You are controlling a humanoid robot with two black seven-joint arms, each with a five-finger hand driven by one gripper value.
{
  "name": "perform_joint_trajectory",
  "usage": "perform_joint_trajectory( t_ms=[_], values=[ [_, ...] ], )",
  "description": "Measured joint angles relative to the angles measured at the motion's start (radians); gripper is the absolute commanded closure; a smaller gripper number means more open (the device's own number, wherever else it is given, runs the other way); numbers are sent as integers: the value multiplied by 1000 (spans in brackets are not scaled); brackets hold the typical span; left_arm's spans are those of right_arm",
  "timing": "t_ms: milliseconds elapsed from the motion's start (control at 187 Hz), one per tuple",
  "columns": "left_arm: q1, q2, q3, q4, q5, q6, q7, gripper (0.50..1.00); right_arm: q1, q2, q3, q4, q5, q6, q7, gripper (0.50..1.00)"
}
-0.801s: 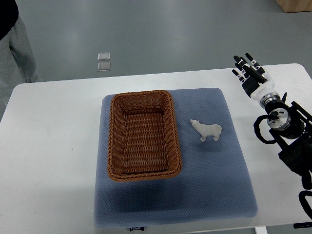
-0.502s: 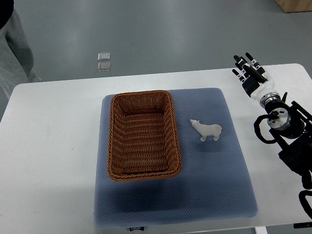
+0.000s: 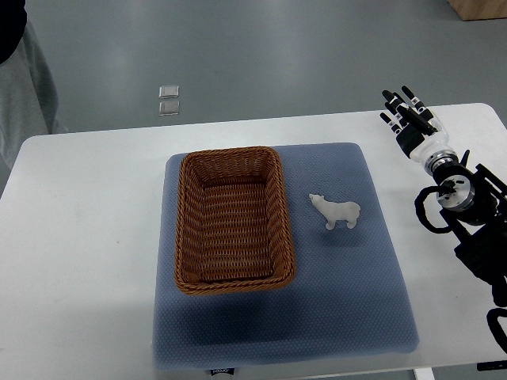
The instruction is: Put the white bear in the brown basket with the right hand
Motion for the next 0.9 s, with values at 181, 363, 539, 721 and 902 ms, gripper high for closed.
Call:
perform_joint_trajectory(
  t_ms=[181, 363, 539, 721, 902],
  values=[
    [0, 0, 0, 0, 0, 0, 0, 500, 0, 1, -1, -1, 0, 0, 0, 574],
    [0, 0, 0, 0, 0, 0, 0, 500, 0, 2, -4, -2, 0, 0, 1, 574],
    [-1, 0, 0, 0, 0, 0, 0, 500, 0, -4, -8, -2, 0, 0, 1, 574],
    [-1, 0, 0, 0, 0, 0, 0, 500, -1, -8, -8, 4, 0, 1, 1, 574],
    [0, 0, 0, 0, 0, 0, 0, 500, 5, -12, -13, 12, -10, 6, 1, 574]
  ],
)
